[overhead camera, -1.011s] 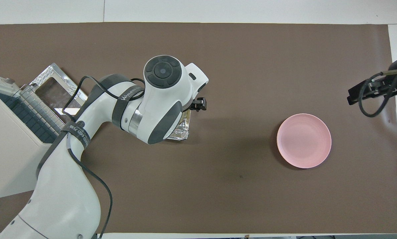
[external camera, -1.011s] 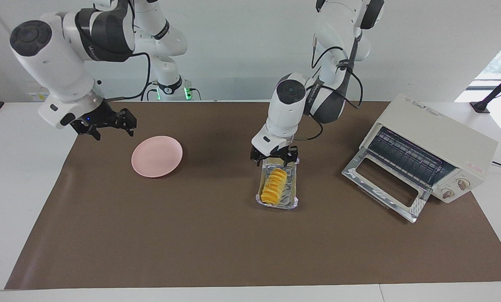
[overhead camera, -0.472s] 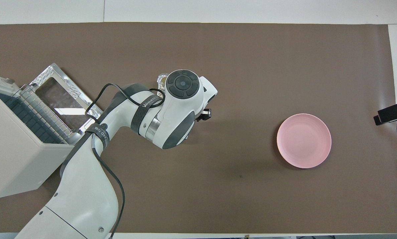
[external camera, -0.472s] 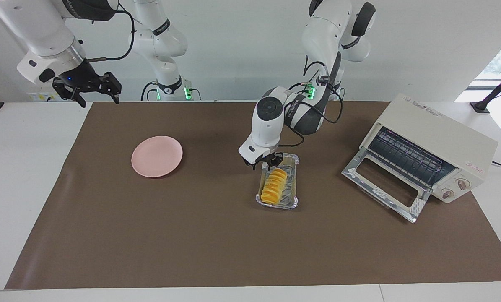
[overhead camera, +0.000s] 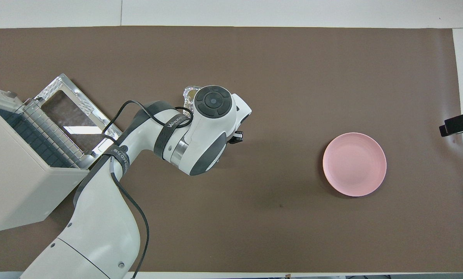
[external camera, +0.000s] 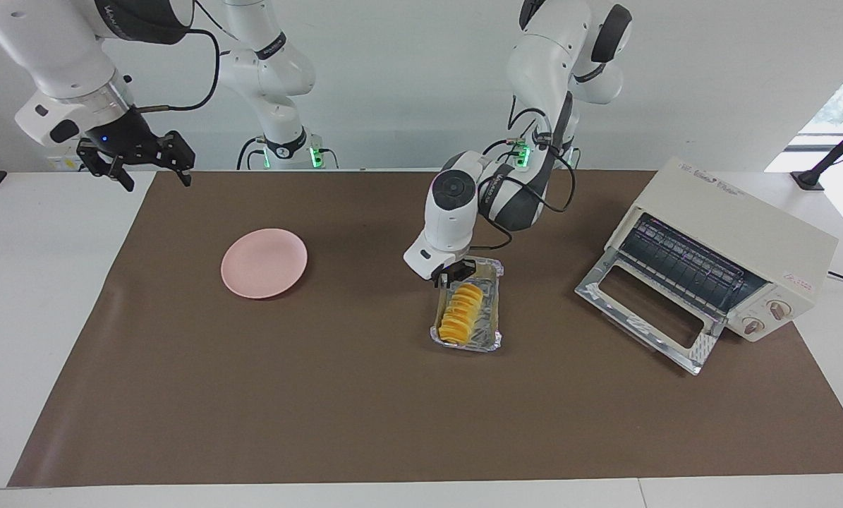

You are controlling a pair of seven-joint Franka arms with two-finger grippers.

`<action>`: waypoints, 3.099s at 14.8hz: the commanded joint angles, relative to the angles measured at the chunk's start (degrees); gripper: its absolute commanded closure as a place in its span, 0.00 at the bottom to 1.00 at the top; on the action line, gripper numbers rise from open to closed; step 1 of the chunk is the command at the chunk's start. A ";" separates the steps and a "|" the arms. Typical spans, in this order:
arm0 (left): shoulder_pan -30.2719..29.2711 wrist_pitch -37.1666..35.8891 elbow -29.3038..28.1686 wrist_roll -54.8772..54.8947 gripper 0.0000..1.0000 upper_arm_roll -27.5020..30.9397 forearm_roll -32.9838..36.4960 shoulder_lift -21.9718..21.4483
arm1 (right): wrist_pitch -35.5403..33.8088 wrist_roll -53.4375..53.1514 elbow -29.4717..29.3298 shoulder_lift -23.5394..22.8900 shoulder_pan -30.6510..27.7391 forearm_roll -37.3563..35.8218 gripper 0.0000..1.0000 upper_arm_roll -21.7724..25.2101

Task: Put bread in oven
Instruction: 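Grasp the foil tray edge with the left gripper, then carry the foil tray into the open toaster oven with the left gripper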

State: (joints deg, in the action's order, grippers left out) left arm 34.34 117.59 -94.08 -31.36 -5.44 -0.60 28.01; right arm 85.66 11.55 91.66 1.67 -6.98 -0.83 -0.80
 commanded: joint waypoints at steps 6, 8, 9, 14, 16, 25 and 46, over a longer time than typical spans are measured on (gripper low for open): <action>1.34 -8.05 4.39 -9.31 1.00 2.45 0.60 0.20 | 0.92 -1.62 1.15 1.06 -1.11 2.06 0.00 -0.78; 0.29 -14.21 10.73 -15.19 1.00 2.89 0.51 1.08 | 0.74 -1.53 1.15 1.06 -1.11 1.88 0.00 -0.78; -0.24 -15.98 12.49 -16.87 1.00 4.64 0.34 0.65 | 0.65 -1.70 1.24 1.15 -1.11 1.79 0.00 -0.78; -0.33 -19.42 13.39 -18.21 1.00 18.60 -2.13 -2.26 | -0.49 -1.35 1.33 1.23 -0.76 1.79 0.00 -0.87; -0.42 -20.47 12.43 -18.30 1.00 24.75 -1.42 -2.26 | -0.58 -1.35 1.33 1.23 -0.67 1.79 0.00 -0.87; -6.30 -21.88 5.76 -17.42 1.00 30.23 -1.25 -4.18 | -0.49 -1.35 1.33 1.23 -0.67 1.79 0.00 -0.87; -11.05 -22.42 0.03 -9.42 0.00 31.64 0.86 -7.44 | -0.58 -1.35 1.33 1.23 -0.67 1.79 0.00 -0.87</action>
State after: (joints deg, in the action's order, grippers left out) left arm 22.99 93.83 -91.83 -41.55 26.05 -1.22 22.60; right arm 85.30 10.65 91.67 1.70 -7.02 -0.01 -1.19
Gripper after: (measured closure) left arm 0.850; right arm 0.000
